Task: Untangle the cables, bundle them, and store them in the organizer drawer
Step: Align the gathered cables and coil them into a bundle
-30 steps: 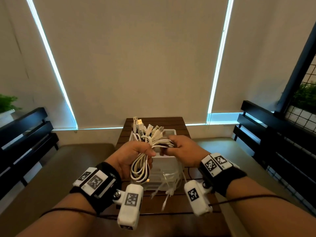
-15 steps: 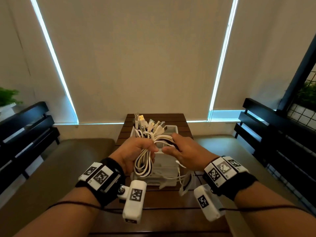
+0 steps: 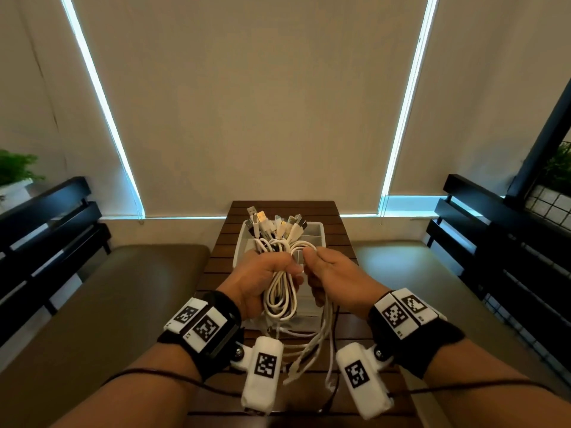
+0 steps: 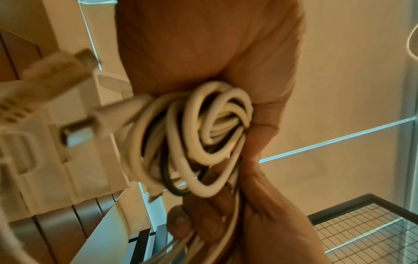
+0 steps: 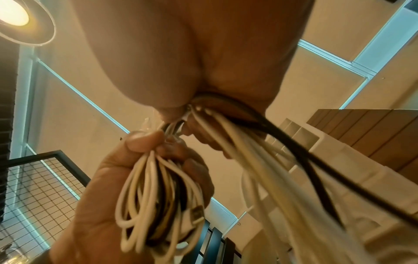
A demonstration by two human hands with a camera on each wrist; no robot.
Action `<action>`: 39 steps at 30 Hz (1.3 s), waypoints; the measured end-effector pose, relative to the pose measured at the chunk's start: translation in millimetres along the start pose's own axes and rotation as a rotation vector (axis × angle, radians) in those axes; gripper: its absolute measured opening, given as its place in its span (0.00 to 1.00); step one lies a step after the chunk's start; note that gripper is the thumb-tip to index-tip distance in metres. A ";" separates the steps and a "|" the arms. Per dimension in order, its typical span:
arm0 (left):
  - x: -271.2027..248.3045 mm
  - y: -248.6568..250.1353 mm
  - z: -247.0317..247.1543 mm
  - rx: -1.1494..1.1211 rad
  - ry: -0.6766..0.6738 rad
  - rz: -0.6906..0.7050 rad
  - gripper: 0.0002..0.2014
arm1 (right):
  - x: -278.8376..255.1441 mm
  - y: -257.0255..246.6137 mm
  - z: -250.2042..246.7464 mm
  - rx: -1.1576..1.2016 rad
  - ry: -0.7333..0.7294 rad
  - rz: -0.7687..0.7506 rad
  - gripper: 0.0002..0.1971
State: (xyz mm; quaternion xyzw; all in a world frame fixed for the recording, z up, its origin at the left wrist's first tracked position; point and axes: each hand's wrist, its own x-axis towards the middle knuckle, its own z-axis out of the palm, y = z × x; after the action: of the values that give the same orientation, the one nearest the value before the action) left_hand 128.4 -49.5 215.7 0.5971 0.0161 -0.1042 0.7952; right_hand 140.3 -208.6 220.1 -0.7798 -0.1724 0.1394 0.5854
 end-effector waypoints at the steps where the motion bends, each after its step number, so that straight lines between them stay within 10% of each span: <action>1: 0.3 -0.5 0.2 -0.006 0.004 0.006 0.14 | -1.6 -1.2 0.3 0.000 -0.013 -0.006 0.17; 9: -4.7 -8.6 8.3 -0.089 -0.120 -0.073 0.19 | -3.7 -20.7 -6.5 -0.299 0.051 -0.091 0.17; 20: -1.2 -7.2 15.7 -0.018 -0.094 0.050 0.16 | -6.6 -15.5 3.1 0.090 0.056 0.001 0.12; 27: -2.4 -10.1 17.4 -0.033 -0.070 0.075 0.18 | -5.8 -18.9 2.7 -0.116 -0.071 0.137 0.50; 33: -0.1 -11.3 9.1 -0.052 -0.079 0.093 0.18 | -10.1 -31.2 -18.2 -0.442 -0.095 0.024 0.17; 39: -4.9 -12.0 12.5 -0.093 -0.217 0.039 0.20 | -9.4 -28.9 -26.5 -0.280 0.034 -0.015 0.09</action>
State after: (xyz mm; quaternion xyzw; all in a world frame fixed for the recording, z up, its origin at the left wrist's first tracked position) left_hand 120.1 -63.9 208.7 0.5451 -0.0770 -0.1518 0.8209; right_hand 139.8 -228.2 255.4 -0.8548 -0.1862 0.0963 0.4748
